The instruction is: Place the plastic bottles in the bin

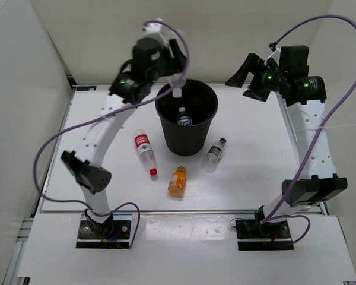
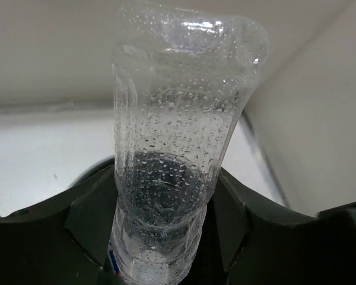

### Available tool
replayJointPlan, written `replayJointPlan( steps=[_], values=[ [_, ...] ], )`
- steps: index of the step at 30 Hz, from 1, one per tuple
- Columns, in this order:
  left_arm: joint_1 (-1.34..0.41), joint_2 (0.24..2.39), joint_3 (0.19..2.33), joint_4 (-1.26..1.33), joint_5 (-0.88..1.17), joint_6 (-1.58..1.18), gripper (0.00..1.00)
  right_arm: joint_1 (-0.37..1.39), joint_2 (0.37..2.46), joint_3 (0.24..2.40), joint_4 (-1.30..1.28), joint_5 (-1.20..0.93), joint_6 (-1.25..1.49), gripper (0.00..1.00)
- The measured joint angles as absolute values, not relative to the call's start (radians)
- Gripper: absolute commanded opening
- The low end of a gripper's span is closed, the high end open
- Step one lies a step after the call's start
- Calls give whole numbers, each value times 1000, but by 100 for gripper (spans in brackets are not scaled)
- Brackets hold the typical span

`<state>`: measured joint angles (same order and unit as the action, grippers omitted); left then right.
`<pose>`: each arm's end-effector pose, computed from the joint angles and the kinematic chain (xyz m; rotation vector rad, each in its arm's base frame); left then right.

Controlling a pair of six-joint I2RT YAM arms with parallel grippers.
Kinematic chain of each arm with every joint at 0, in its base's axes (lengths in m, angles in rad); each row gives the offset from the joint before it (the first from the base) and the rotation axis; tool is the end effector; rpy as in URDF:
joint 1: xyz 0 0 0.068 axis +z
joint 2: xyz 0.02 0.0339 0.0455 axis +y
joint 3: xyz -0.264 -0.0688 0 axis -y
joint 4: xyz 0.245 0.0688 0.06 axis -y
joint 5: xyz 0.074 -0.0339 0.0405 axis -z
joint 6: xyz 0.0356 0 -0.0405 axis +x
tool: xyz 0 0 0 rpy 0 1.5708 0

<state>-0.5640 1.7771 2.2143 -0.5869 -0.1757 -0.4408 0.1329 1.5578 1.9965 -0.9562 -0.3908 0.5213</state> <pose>0.3232 -0.1971 0.5137 -0.0246 1.7543 -0.5898 0.3013 0.0540 0.4830 0.1707 2.1397 0.7981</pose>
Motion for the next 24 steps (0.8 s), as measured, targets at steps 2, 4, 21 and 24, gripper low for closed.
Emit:
replayJointPlan(
  steps=[2, 4, 21, 24],
  values=[
    [-605, 1857, 2215, -601, -180, -412, 100, 133, 1558, 1996, -957, -386, 521, 100],
    [-638, 1920, 2202, -626, -191, -392, 100, 133, 1558, 1996, -959, -376, 521, 100],
    [-642, 1255, 1625, -631, -674, -454, 100, 70, 1694, 1332, -841, -384, 702, 100],
    [-627, 1236, 1538, -688, -700, -504, 100, 109, 1777, 1307, -818, -388, 719, 100]
  ],
)
